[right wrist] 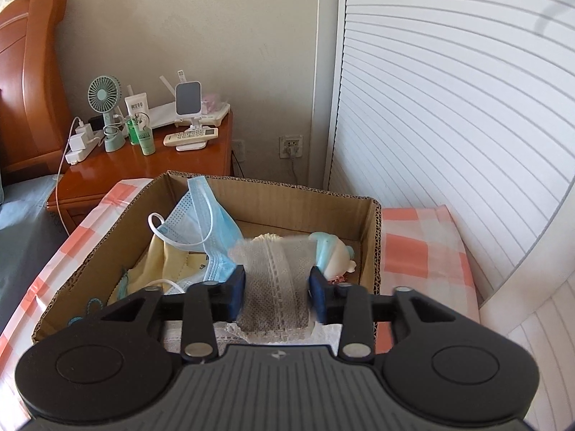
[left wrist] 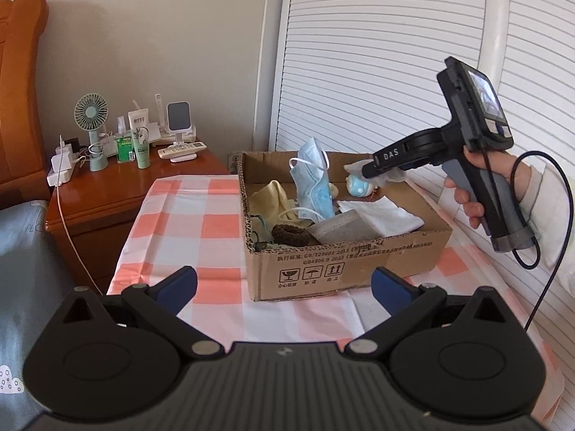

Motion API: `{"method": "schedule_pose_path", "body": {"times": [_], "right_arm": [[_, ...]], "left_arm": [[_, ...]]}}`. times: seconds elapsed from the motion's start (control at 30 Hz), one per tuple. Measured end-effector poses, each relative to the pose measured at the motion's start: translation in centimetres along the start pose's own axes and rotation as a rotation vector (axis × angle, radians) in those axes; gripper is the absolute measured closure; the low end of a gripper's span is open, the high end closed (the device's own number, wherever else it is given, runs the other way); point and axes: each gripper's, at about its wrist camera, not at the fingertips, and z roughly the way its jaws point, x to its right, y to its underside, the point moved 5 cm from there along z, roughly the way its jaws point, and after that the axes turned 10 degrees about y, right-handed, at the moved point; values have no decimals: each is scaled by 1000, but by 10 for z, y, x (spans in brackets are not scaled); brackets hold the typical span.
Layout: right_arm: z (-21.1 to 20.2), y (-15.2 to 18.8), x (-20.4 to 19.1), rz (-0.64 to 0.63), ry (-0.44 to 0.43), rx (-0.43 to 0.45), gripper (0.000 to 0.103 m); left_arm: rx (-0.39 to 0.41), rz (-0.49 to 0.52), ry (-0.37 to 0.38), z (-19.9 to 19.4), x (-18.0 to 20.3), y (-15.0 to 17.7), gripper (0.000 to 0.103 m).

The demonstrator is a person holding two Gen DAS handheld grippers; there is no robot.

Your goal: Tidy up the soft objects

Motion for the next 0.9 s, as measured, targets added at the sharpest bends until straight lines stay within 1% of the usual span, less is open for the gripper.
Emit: {"method": "schedule_pose_path", "body": {"times": [0.03, 0.07, 0.1, 0.17, 0.3, 0.37, 0.53, 0.7, 0.8, 0.9], "right_arm": [[1, 0, 0, 5, 2, -3, 21], [0, 1, 1, 12, 9, 2, 4], [-3, 2, 2, 20, 13, 11, 0], [-9, 5, 3, 30, 4, 10, 0], [-30, 14, 5, 31, 55, -11, 0], [-47, 22, 5, 33, 75, -11, 0], [-95, 49, 4, 37, 160, -15, 0], [-139, 84, -2, 51, 199, -5, 0], [-159, 101, -4, 77, 214, 7, 0], [-171, 113, -5, 85, 230, 9, 0]], "left_arm": [[-5, 4, 6, 2, 3, 1, 1], [-9, 8, 7, 3, 6, 2, 1], [-8, 14, 5, 4, 8, 2, 1], [-1, 36, -16, 5, 10, 2, 1], [14, 78, -85, 3, 11, -1, 1], [18, 81, -98, 3, 11, -2, 1], [22, 66, -96, -2, 14, -5, 1], [-45, 41, -114, -2, 23, -6, 1], [-41, 54, -112, -5, 31, -7, 1], [-45, 58, -115, -7, 36, -8, 1]]}}
